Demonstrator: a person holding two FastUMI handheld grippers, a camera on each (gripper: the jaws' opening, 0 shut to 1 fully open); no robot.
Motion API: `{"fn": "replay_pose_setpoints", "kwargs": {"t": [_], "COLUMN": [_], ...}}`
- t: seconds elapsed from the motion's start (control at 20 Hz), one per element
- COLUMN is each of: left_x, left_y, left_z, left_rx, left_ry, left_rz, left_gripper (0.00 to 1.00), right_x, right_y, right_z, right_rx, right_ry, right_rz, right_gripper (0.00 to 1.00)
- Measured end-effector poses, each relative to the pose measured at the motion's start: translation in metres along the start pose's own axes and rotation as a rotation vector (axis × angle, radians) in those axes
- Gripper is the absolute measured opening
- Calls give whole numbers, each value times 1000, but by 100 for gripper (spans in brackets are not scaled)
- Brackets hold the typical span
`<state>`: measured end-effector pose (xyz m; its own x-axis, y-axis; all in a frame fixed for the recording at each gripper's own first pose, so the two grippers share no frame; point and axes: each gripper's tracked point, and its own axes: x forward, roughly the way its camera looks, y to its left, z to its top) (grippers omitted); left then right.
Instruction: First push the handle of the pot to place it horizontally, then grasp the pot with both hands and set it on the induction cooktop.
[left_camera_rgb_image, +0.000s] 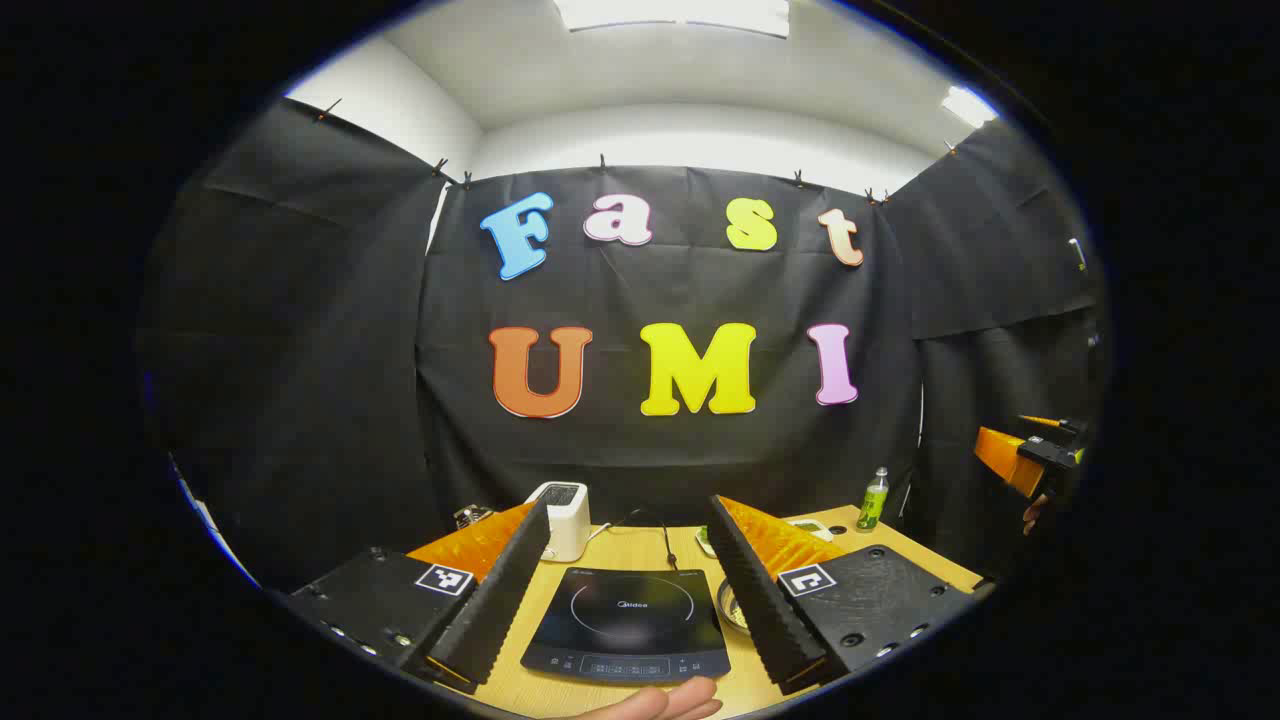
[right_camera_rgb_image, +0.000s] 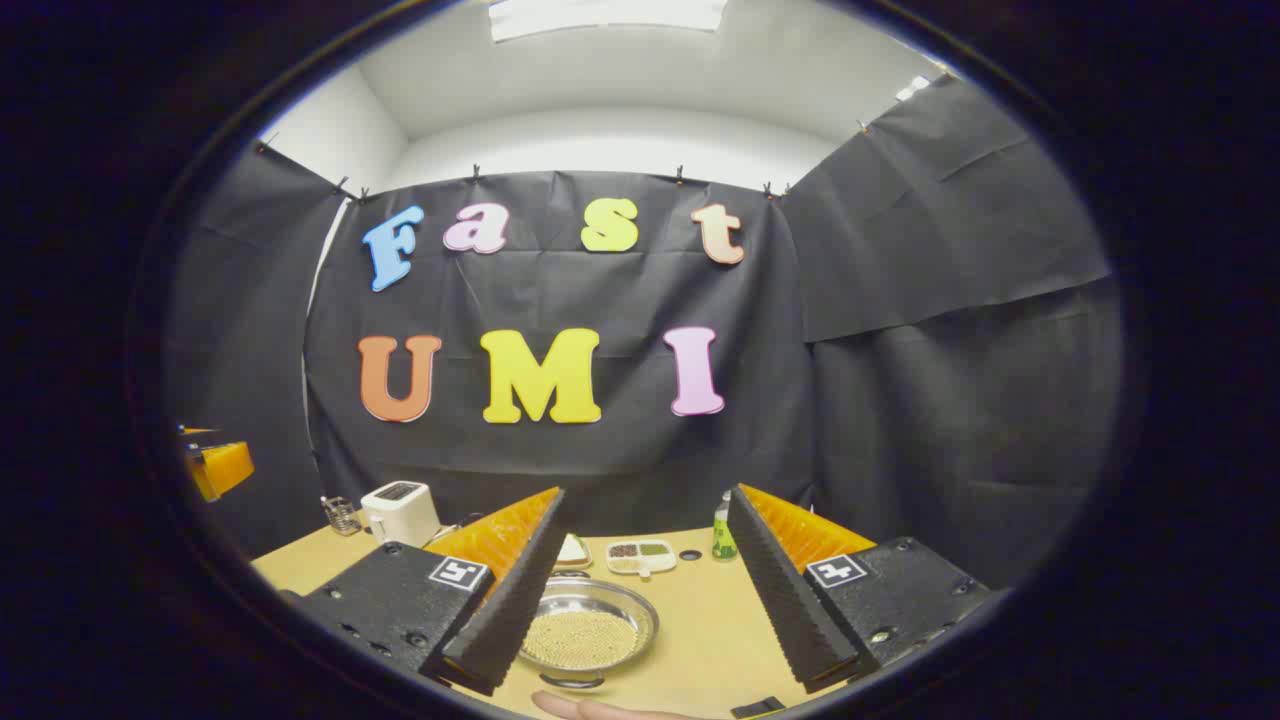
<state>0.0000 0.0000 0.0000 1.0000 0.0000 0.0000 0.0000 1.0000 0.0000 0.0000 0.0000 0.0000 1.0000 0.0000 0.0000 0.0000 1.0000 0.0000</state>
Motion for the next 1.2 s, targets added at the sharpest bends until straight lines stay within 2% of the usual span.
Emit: {"fn": "replay_pose_setpoints", "kwargs": {"t": [0.05,0.1,0.15,0.2,0.35,0.4,0.55,0.6,0.75,0.8,0.85,0.9,1.0,1.05,1.1,1.15,1.2], "left_x": [-3,-7,-13,-15,-18,-18,-19,-19,-19,-18,-18,-18,-19,-21,-23,-25,-26], "left_y": [-2,-3,-4,-2,-2,0,4,5,2,3,3,3,3,4,6,9,10], "left_z": [2,5,9,11,17,19,24,21,19,16,14,13,9,7,6,4,4], "left_rx": [6,15,21,27,30,27,32,35,34,34,34,35,34,33,30,30,30], "left_ry": [-4,-10,-21,-27,-38,-44,-53,-51,-46,-43,-40,-37,-31,-31,-30,-24,-23], "left_rz": [-9,-10,-4,5,12,13,24,26,20,21,22,22,24,25,36,47,53], "left_gripper": [95,95,95,94,94,84,84,94,94,84,84,94,94,84,84,94,84], "right_x": [0,-1,-2,-3,-4,-3,0,1,6,8,9,11,19,23,27,29,30], "right_y": [-1,-1,-1,0,0,-1,-5,-5,-4,-4,-3,1,6,8,11,17,22], "right_z": [0,2,4,6,8,10,12,10,3,1,-3,-6,-16,-21,-28,-36,-44], "right_rx": [0,0,0,0,7,8,12,9,12,13,18,26,37,37,38,39,41], "right_ry": [2,-2,-7,-10,-8,-15,-28,-22,0,4,10,21,47,62,82,110,138], "right_rz": [2,5,8,11,26,23,20,26,46,49,55,72,99,108,118,135,150], "right_gripper": [96,100,100,96,96,100,96,96,96,96,96,96,96,96,96,100,95]}}
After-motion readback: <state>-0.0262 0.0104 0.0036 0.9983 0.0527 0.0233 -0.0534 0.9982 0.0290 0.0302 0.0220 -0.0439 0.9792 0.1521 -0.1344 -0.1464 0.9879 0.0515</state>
